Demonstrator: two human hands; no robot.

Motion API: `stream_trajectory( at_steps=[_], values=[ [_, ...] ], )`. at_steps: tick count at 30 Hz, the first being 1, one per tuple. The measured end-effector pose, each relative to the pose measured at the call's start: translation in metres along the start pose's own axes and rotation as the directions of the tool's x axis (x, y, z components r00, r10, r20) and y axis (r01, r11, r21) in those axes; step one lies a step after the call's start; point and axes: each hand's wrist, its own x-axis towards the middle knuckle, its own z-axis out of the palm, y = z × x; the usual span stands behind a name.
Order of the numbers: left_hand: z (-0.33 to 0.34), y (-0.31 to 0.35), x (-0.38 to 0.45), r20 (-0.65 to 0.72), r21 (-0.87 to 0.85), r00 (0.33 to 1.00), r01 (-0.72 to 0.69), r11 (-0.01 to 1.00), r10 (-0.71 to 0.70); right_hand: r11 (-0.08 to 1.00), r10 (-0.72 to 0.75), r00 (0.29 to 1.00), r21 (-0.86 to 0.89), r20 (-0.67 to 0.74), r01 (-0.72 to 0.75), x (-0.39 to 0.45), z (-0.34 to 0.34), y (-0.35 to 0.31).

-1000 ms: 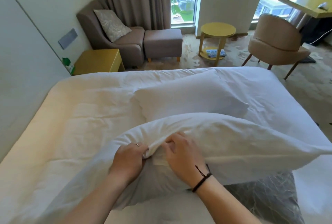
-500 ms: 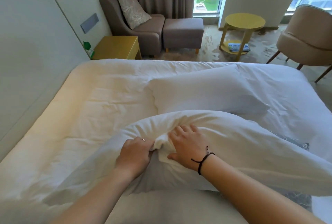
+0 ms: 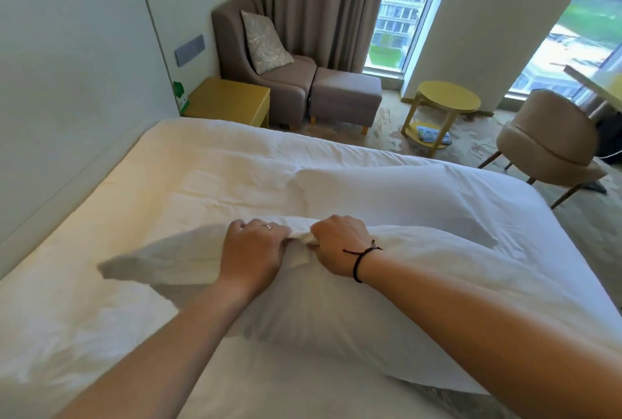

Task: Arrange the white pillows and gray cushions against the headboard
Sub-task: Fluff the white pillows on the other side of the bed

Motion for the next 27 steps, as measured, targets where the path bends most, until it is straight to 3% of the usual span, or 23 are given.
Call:
stream_trajectory(
  at_steps=[3,6,11,15,17,20,22,23,25,27],
  values=[
    [-0.043,-0.036,0.011,-0.088,-0.087,0.995,0.044,0.995,-0.052,0.982,0.141,0.99,0.13,-0.033,-0.135,0.035,-0.032,-0.039],
    [-0.08,-0.074,0.005,-0.097,-0.153,0.991,0.078,0.985,-0.094,0.896,0.315,0.948,0.344,-0.048,-0.281,0.066,-0.057,-0.077],
    [-0.121,-0.141,-0.015,0.189,-0.389,0.954,0.29,0.875,-0.233,0.647,0.537,0.841,0.604,0.071,-0.465,0.11,-0.078,-0.136],
    [-0.155,-0.191,-0.026,0.432,-0.416,0.888,0.35,0.839,-0.156,0.357,0.569,0.775,0.766,0.277,-0.535,0.137,-0.073,-0.189],
    [-0.165,-0.213,-0.036,0.516,-0.379,0.838,0.409,0.83,-0.177,0.304,0.542,0.782,0.796,0.308,-0.524,0.148,-0.064,-0.213],
    [-0.16,-0.24,-0.066,0.569,-0.175,0.775,0.443,0.879,-0.277,0.289,0.479,0.815,0.818,0.327,-0.498,0.158,-0.036,-0.245],
    [-0.142,-0.254,-0.094,0.571,-0.019,0.749,0.42,0.907,-0.336,0.411,0.448,0.821,0.734,0.354,-0.541,0.16,-0.013,-0.264],
    [-0.132,-0.259,-0.109,0.566,0.035,0.735,0.431,0.901,-0.374,0.422,0.438,0.804,0.697,0.403,-0.579,0.159,-0.006,-0.272],
    [-0.114,-0.263,-0.136,0.533,0.095,0.71,0.489,0.867,-0.46,0.533,0.465,0.81,0.618,0.357,-0.578,0.163,0.018,-0.275],
    [-0.099,-0.26,-0.155,0.456,0.113,0.722,0.534,0.838,-0.521,0.349,0.481,0.775,0.721,0.41,-0.599,0.166,0.025,-0.277]
  ],
)
